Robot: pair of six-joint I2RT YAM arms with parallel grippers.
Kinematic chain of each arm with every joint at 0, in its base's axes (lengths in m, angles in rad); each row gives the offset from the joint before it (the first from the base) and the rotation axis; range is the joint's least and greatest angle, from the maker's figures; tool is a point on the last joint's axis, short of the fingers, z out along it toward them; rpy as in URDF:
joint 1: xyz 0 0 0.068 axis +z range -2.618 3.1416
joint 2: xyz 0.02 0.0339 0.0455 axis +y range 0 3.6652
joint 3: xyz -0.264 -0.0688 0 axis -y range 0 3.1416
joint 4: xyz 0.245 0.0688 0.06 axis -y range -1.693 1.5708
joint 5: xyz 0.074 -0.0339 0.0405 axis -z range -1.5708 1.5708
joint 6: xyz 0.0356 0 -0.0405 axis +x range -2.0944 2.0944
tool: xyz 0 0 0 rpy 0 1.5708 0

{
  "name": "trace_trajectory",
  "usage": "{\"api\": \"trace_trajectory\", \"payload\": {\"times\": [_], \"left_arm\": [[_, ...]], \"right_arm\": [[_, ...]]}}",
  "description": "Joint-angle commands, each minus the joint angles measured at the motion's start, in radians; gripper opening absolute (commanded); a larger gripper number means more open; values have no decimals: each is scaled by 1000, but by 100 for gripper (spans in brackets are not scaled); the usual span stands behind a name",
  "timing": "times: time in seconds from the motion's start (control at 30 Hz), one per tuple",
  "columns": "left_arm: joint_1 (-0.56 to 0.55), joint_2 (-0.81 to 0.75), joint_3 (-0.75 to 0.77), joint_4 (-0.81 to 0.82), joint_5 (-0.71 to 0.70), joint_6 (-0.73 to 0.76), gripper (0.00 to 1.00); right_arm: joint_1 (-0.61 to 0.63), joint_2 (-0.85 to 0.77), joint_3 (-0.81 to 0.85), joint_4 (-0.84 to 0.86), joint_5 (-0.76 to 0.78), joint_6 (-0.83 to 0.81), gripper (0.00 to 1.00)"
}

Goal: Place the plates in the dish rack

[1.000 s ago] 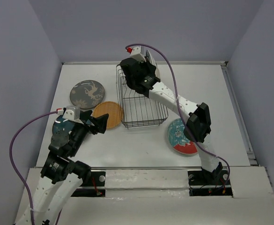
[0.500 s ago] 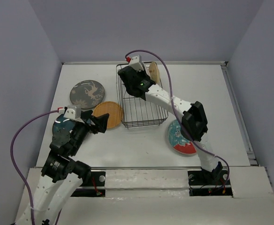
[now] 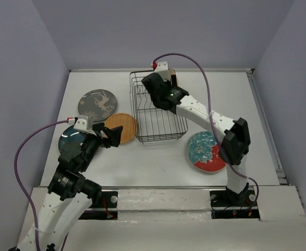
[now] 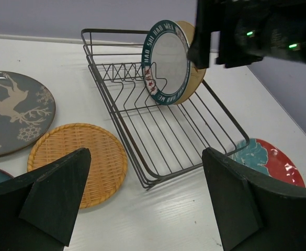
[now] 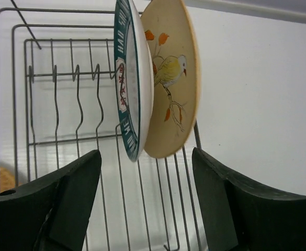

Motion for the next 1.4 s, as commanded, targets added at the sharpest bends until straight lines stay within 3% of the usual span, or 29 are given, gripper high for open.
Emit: {"api": "trace_trajectory", "payload": {"times": [0.0,0.2,0.27,0.4,0.47,0.57,0.7,0.8,0.87,0.93,0.97,1.27,1.37], "left_arm": [[11,14,32,41,-5,1,99],[16,20,32,45,10,1,99],[19,25,32,49,29,2,99],[23,14,32,52,52,2,99],[25,9,31,53,56,1,99],[27,-3,29,58,69,-1,99],[28,-9,29,58,81,-1,99],[28,-26,28,59,86,1,99],[30,-38,27,58,76,1,99],[28,-41,29,59,84,-2,99],[28,-41,27,58,90,-1,99],[27,-43,26,59,101,-2,99],[27,-38,26,61,102,-1,99]], "right_arm": [[-22,-322,-199,57,-114,79,76],[-88,-720,-706,117,-186,183,76],[-131,-928,-885,89,-211,258,76],[-228,-1116,-1108,-21,-260,401,78],[-347,-1219,-1174,-52,-361,423,81],[-426,-1274,-1251,-133,-399,478,82],[-435,-1220,-1247,-135,-451,567,81],[-435,-1144,-1294,-37,-573,573,71],[-435,-1077,-1334,18,-632,585,50],[-435,-1037,-1352,96,-634,593,13],[-435,-1026,-1371,124,-637,589,7],[-446,-798,-1356,325,-645,553,7],[-507,-690,-1322,422,-681,518,7]]}}
